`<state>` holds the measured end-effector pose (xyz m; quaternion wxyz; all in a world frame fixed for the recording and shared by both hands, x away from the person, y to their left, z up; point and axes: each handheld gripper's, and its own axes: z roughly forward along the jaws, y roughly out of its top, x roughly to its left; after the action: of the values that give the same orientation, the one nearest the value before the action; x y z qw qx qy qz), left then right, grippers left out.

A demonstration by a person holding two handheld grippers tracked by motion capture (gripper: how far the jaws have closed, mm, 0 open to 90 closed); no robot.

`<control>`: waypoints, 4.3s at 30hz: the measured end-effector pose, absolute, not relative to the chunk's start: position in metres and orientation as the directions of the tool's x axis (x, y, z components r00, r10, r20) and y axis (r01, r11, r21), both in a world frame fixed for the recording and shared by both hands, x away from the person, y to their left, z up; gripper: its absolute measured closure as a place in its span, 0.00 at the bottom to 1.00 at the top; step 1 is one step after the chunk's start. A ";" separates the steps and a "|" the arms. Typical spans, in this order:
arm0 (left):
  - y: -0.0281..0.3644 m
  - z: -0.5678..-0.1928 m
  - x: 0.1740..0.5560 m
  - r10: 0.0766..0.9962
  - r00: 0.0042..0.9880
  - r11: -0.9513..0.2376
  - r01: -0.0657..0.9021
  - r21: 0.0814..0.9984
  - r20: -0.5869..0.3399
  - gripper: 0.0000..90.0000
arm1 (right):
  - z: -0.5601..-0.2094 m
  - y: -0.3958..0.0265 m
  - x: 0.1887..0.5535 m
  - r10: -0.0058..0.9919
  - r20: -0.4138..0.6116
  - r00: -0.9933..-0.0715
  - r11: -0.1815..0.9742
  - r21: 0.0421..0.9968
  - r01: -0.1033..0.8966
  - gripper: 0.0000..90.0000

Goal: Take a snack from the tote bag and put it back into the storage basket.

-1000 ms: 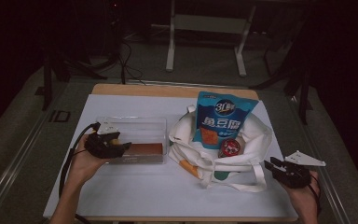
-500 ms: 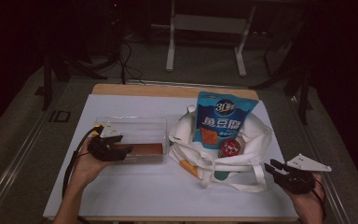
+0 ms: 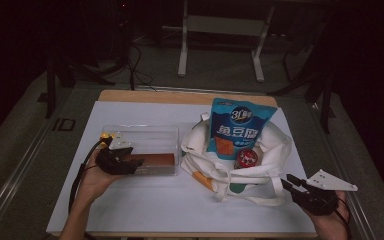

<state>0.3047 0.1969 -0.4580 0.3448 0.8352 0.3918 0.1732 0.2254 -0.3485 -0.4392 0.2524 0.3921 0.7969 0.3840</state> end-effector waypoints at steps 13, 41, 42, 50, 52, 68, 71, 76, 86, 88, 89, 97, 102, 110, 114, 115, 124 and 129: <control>0.197 -0.459 0.302 0.767 0.641 -0.451 0.527 0.720 0.011 0.45 | -0.426 -0.345 0.213 0.820 -0.124 -0.559 0.401 0.822 0.405 0.77; 0.198 -0.461 0.296 0.756 0.655 -0.448 0.530 0.720 -0.012 0.43 | -0.415 -0.321 0.235 0.769 -0.109 -0.630 0.408 0.842 0.352 0.75; 0.199 -0.461 0.296 0.756 0.655 -0.447 0.529 0.721 -0.011 0.43 | -0.415 -0.321 0.236 0.769 -0.107 -0.630 0.405 0.844 0.352 0.74; 0.201 -0.464 0.293 0.760 0.650 -0.436 0.532 0.726 -0.019 0.46 | -0.417 -0.319 0.254 0.769 -0.110 -0.630 0.407 0.844 0.349 0.73; 0.201 -0.465 0.293 0.760 0.650 -0.435 0.530 0.728 -0.020 0.46 | -0.416 -0.319 0.259 0.769 -0.110 -0.630 0.408 0.843 0.350 0.73; 0.201 -0.465 0.283 0.762 0.647 -0.443 0.506 0.740 0.013 0.49 | -0.416 -0.313 0.283 0.762 -0.112 -0.637 0.419 0.836 0.354 0.70; 0.202 -0.465 0.279 0.755 0.655 -0.449 0.490 0.747 0.025 0.50 | -0.418 -0.312 0.288 0.762 -0.113 -0.637 0.424 0.831 0.360 0.69; 0.203 -0.464 0.275 0.751 0.660 -0.445 0.484 0.754 0.019 0.49 | -0.418 -0.310 0.297 0.767 -0.113 -0.632 0.423 0.829 0.365 0.68; 0.202 -0.466 0.273 0.747 0.665 -0.415 0.476 0.775 -0.008 0.49 | -0.415 -0.308 0.317 0.774 -0.105 -0.624 0.413 0.831 0.373 0.65; 0.202 -0.468 0.272 0.748 0.664 -0.413 0.476 0.776 -0.010 0.49 | -0.415 -0.307 0.320 0.775 -0.101 -0.624 0.413 0.828 0.378 0.64; 0.202 -0.468 0.272 0.749 0.663 -0.405 0.477 0.780 -0.016 0.49 | -0.415 -0.307 0.322 0.776 -0.102 -0.623 0.414 0.827 0.381 0.64; 0.201 -0.471 0.265 0.740 0.672 -0.416 0.460 0.784 -0.001 0.48 | -0.411 -0.300 0.331 0.767 -0.099 -0.634 0.421 0.824 0.380 0.62; 0.201 -0.470 0.261 0.736 0.677 -0.429 0.450 0.783 0.014 0.48 | -0.408 -0.297 0.336 0.768 -0.100 -0.632 0.421 0.822 0.383 0.59; 0.204 -0.471 0.253 0.726 0.687 -0.438 0.436 0.786 0.023 0.48 | -0.405 -0.296 0.349 0.779 -0.097 -0.620 0.417 0.818 0.396 0.51; 0.205 -0.472 0.249 0.716 0.697 -0.442 0.427 0.789 0.023 0.49 | -0.404 -0.295 0.354 0.780 -0.087 -0.619 0.409 0.820 0.400 0.49; 0.205 -0.473 0.248 0.716 0.698 -0.443 0.426 0.789 0.026 0.49 | -0.404 -0.295 0.355 0.782 -0.085 -0.617 0.406 0.821 0.402 0.48; 0.202 -0.480 0.244 0.690 0.724 -0.458 0.413 0.787 0.022 0.49 | -0.406 -0.295 0.365 0.784 -0.056 -0.618 0.383 0.828 0.410 0.46; 0.199 -0.484 0.242 0.676 0.736 -0.469 0.407 0.784 0.022 0.49 | -0.405 -0.293 0.370 0.781 -0.052 -0.623 0.385 0.824 0.414 0.45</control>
<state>0.2425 0.1992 -0.4842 0.4020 0.8406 0.3223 0.1673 0.3699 -0.2928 -0.4050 0.2233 0.3726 0.8018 0.4104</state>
